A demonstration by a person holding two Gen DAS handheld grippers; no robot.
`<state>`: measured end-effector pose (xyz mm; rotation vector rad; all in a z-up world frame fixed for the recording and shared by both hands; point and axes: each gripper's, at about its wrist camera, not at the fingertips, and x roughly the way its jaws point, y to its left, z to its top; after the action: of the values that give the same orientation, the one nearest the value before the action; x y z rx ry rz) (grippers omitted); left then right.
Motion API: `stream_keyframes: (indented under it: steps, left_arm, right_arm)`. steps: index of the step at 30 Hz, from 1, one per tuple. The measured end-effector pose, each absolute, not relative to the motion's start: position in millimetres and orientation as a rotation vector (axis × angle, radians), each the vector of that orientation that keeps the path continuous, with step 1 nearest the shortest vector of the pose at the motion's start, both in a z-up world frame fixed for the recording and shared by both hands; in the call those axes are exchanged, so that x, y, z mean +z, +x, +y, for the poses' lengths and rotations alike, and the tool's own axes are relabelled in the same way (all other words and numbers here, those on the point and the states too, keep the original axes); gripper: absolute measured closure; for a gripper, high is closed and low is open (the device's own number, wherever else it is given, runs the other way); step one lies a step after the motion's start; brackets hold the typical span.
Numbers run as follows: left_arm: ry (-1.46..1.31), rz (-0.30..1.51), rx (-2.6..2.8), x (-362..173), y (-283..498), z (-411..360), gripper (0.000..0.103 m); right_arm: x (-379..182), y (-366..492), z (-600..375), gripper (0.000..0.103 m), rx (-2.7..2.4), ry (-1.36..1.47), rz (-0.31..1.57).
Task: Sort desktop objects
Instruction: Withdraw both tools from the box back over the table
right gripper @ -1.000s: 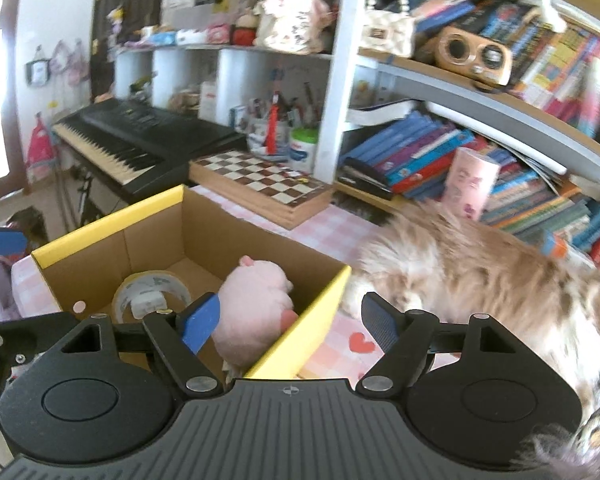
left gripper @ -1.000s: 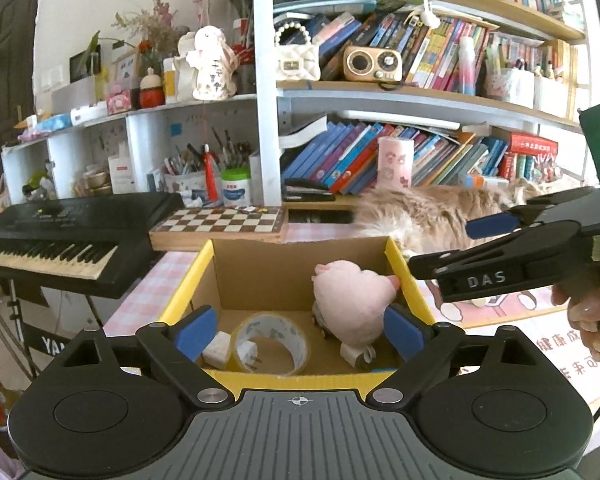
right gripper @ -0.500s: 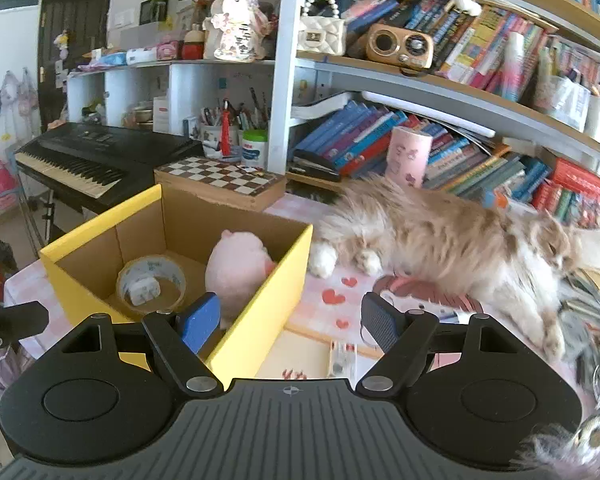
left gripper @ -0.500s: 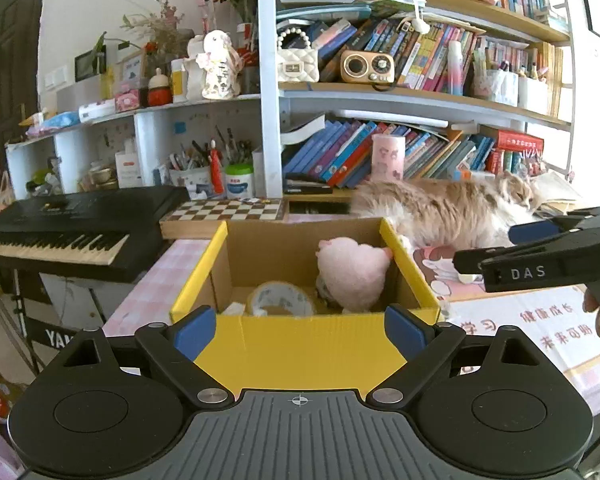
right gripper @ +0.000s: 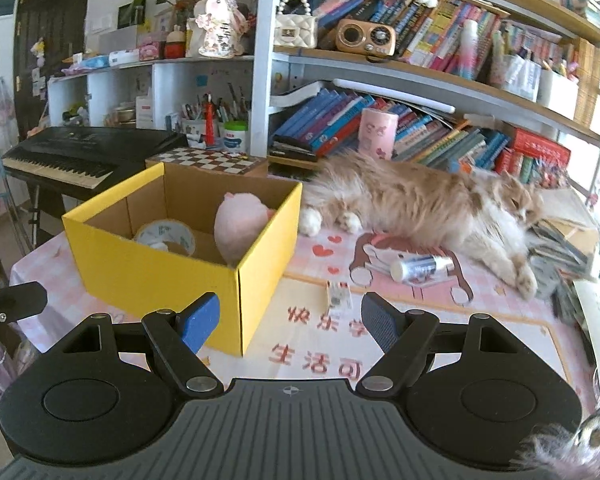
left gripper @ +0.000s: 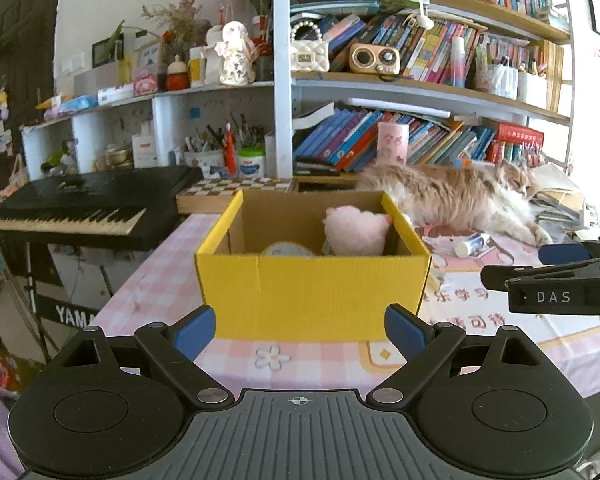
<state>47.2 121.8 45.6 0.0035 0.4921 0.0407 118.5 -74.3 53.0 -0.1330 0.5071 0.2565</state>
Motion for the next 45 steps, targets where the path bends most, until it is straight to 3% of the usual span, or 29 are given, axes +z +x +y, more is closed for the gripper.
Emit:
stream_keyframes:
  steps: [17, 45]
  left_arm:
    - [0.024, 0.550, 0.059, 28, 8, 118, 0.009]
    - [-0.009, 0.590, 0.038, 16, -4, 113, 0.009]
  right_arm:
    - [14, 55, -67, 0.027, 0.174, -0.065, 0.598]
    - [8, 29, -53, 0.023, 0.227, -0.146, 0.620]
